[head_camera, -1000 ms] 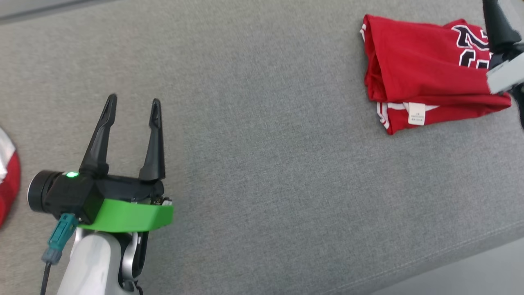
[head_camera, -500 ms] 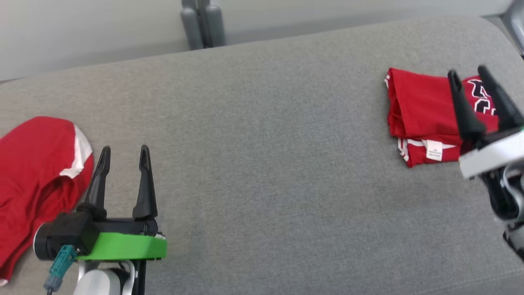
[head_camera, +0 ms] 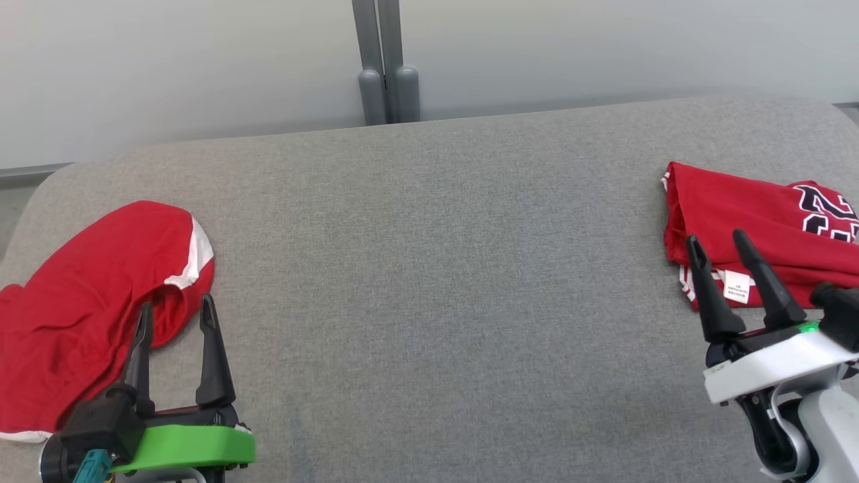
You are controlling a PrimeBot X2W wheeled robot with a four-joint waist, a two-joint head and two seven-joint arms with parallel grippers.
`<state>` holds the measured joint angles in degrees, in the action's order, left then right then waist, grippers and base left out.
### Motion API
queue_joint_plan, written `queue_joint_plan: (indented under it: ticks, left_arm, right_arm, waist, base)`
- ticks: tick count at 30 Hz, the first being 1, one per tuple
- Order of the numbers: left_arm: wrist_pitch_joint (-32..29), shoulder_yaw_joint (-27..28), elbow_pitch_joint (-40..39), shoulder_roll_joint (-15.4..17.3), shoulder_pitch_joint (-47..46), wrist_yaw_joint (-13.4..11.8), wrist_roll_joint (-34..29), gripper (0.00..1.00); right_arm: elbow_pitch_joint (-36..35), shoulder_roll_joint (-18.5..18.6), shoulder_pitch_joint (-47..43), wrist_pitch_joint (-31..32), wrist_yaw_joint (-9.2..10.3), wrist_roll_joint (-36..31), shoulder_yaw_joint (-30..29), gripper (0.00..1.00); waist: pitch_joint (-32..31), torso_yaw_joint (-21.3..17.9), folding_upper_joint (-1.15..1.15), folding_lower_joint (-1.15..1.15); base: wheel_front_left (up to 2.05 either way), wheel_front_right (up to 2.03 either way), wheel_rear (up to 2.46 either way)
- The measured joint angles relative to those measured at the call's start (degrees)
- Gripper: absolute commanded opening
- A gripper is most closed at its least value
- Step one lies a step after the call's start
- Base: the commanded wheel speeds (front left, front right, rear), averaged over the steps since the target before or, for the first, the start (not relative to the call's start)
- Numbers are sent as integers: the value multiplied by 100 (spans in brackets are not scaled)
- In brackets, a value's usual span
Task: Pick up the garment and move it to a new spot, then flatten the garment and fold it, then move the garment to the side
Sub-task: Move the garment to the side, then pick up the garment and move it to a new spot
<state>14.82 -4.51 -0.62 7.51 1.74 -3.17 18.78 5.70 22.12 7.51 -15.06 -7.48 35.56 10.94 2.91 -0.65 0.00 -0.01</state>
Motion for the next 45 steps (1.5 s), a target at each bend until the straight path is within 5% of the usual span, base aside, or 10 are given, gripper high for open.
queue_joint_plan:
  ticks: [11,29,45]
  left_arm:
    - [16,102,-44,-119,14,14,-122,100]
    - [22,255,59,-247,-15,137,-252,100]
    - [23,466,223,-297,-57,-35,-326,100]
  right_arm:
    - [-115,-516,-219,0,0,-587,41,100]
    - [-169,-539,-88,0,0,-780,152,100]
    - [-213,-564,-50,0,0,-958,298,100]
  waist:
    - [68,92,0,0]
    - [209,109,0,0]
    - [226,936,0,0]
  base:
    - [0,0,0]
    - [0,0,0]
    - [0,0,0]
